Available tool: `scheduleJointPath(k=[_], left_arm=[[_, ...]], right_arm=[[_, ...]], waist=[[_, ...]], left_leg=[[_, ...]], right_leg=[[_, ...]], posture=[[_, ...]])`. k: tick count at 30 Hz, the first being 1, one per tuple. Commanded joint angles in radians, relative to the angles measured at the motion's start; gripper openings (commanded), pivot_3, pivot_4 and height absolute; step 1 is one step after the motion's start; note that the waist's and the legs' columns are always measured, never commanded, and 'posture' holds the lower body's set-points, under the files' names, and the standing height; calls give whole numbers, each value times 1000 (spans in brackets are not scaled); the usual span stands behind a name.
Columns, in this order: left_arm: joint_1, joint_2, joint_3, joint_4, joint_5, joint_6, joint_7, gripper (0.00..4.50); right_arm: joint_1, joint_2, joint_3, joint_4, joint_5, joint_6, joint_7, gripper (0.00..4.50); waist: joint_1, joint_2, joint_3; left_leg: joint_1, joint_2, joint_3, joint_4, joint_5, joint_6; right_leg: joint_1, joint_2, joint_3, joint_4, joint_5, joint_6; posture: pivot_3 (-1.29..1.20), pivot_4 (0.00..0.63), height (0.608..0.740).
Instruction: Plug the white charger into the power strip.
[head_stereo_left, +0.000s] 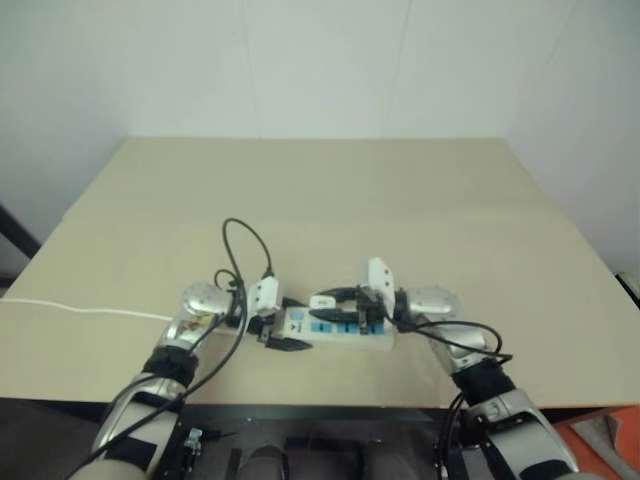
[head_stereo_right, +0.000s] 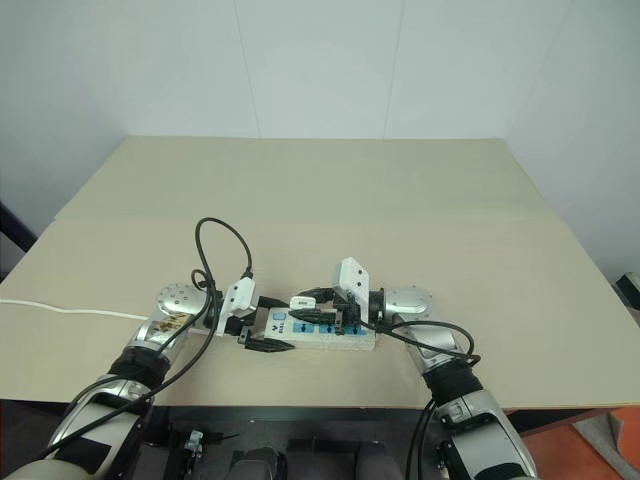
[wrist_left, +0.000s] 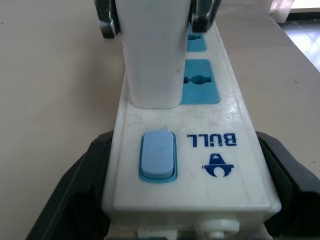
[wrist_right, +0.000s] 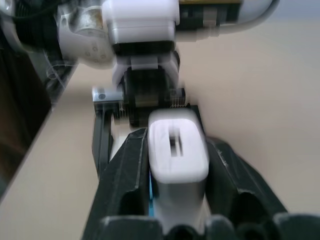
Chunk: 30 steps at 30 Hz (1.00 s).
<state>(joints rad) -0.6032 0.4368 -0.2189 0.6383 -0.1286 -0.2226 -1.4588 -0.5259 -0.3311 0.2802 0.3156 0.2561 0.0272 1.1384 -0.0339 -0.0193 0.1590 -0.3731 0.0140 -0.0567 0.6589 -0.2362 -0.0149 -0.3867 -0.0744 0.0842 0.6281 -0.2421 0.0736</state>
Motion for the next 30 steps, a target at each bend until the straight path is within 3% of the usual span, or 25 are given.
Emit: scheduleJointPath(k=[1, 5, 10, 14, 22, 30], left_arm=[[21, 6, -44, 3, 39, -9, -18, 3313], [22, 5, -44, 0, 38, -6, -17, 3313], [25, 1, -40, -3, 38, -12, -5, 3313], [26, 3, -5, -27, 1, 21, 4, 4485], [11, 52, 56, -145, -96, 106, -42, 4485], [28, 136, 107, -283, -181, 156, -91, 4485]], right_arm=[[37, -16, 20, 37, -38, 56, 0, 3113], [39, -16, 16, 30, -40, 56, 0, 4467], [25, -29, 10, 16, -47, 70, -7, 4467], [18, -45, -28, -23, -25, 73, -12, 4500], [23, -75, -73, -101, 6, 102, -18, 4500], [97, -220, -216, -365, 135, 241, -13, 4500]], waist=[[0, 0, 0], [0, 0, 0], [0, 0, 0], [2, 0, 0], [-5, 0, 2], [-5, -1, 12]], left_leg=[[0, 0, 0, 0, 0, 0], [0, 0, 0, 0, 0, 0], [0, 0, 0, 0, 0, 0], [-1, 0, 0, 0, 0, 0], [-8, 0, 0, 0, 0, 0], [-19, 0, -1, 1, 0, 0]], right_leg=[[0, 0, 0, 0, 0, 0], [0, 0, 0, 0, 0, 0], [0, 0, 0, 0, 0, 0], [0, 0, 0, -1, 0, 0], [-7, 0, 0, 0, 0, 0], [-19, 0, 0, 2, 4, -7]], posture=[[0, 150, 740], [0, 150, 740], [0, 150, 740], [0, 150, 740], [0, 150, 740], [0, 150, 740]])
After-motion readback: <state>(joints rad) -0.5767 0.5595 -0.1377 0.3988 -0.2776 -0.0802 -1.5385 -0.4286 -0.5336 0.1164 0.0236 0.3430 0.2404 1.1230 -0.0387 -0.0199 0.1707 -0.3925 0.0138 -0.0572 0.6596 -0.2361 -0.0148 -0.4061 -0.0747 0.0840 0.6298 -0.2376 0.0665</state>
